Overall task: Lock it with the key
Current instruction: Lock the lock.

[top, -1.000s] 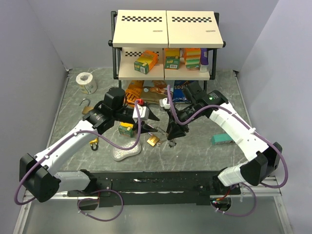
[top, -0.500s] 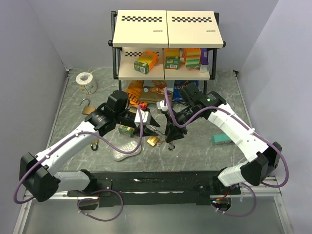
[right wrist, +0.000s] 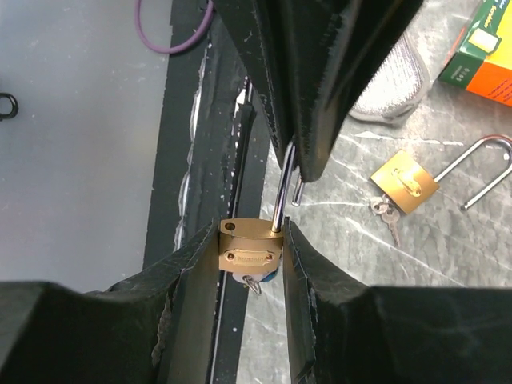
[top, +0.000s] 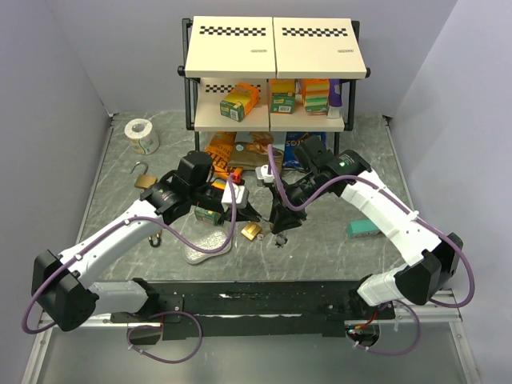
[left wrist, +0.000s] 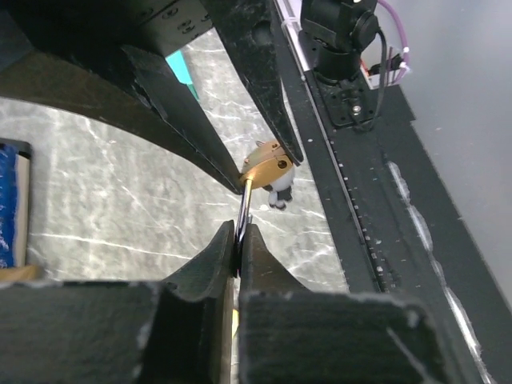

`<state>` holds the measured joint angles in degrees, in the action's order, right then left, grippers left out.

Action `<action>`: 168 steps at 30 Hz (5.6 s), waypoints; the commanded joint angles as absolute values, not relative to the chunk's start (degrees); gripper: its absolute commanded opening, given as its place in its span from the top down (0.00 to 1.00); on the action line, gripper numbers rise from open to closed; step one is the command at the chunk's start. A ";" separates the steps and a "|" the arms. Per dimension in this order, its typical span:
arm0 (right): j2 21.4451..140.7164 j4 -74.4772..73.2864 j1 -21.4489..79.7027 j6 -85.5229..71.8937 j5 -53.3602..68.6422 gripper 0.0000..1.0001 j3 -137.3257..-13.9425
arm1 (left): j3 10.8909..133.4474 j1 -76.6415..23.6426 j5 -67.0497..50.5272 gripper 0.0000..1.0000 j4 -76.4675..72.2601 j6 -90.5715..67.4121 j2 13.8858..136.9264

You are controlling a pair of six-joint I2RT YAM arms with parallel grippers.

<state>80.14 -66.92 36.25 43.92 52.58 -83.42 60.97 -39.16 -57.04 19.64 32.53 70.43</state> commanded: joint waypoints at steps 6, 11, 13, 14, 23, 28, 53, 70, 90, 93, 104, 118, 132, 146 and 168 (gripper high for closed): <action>74.02 -58.03 32.62 32.36 48.34 0.04 -84.83 | 60.91 -34.55 -60.55 0.99 13.10 19.10 67.16; 66.54 -52.12 26.99 28.30 47.10 0.01 -81.30 | 61.70 -32.26 -61.43 0.99 9.86 12.58 64.60; 66.53 -54.04 26.28 29.44 47.55 0.01 -82.35 | 62.31 -31.56 -61.96 0.99 8.80 7.93 64.25; 66.71 -55.79 25.76 30.23 47.90 0.01 -83.22 | 62.49 -31.47 -62.48 0.99 8.01 6.26 63.90; 66.45 -53.35 26.28 31.29 54.40 0.03 -83.67 | 63.46 -31.20 -60.82 0.99 -3.42 -14.92 63.10; 67.76 -50.10 29.35 30.41 55.28 0.12 -84.72 | 63.28 -31.29 -59.59 0.99 -6.84 -19.42 63.11; 73.13 -47.99 33.40 28.39 60.20 0.83 -87.89 | 61.52 -31.38 -56.16 0.99 -8.35 -18.81 63.10; 75.23 -45.44 33.49 23.38 67.23 1.00 -90.08 | 58.89 -38.32 -52.65 0.99 -9.93 -18.10 64.60; 75.15 -49.65 26.11 24.26 63.37 0.81 -85.53 | 59.76 -34.72 -54.84 0.99 -5.45 -16.44 65.48; 74.71 -54.48 22.68 27.32 61.71 0.42 -84.99 | 60.12 -31.74 -55.55 0.99 -3.79 -15.65 64.17; 69.87 -55.11 21.62 29.01 55.63 0.40 -82.00 | 58.54 -30.41 -56.08 0.99 -7.38 -18.36 62.31; 72.68 -52.21 25.31 27.07 57.57 0.46 -84.28 | 58.18 -31.64 -56.95 0.99 -8.79 -19.42 62.58; 73.57 -54.58 27.25 30.67 60.90 0.77 -84.73 | 57.92 -31.82 -56.69 0.99 -8.26 -18.02 63.28; 72.69 -55.81 28.74 33.13 62.14 1.00 -85.25 | 57.92 -31.90 -57.13 0.99 -9.05 -18.37 64.86; 73.47 -54.25 5.28 38.79 46.53 1.00 -68.40 | 56.52 -24.61 -57.04 0.99 -9.50 -19.87 64.86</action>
<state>72.01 -60.36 9.69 40.49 54.52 -71.79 57.12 -24.67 -57.10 -8.32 -20.45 65.23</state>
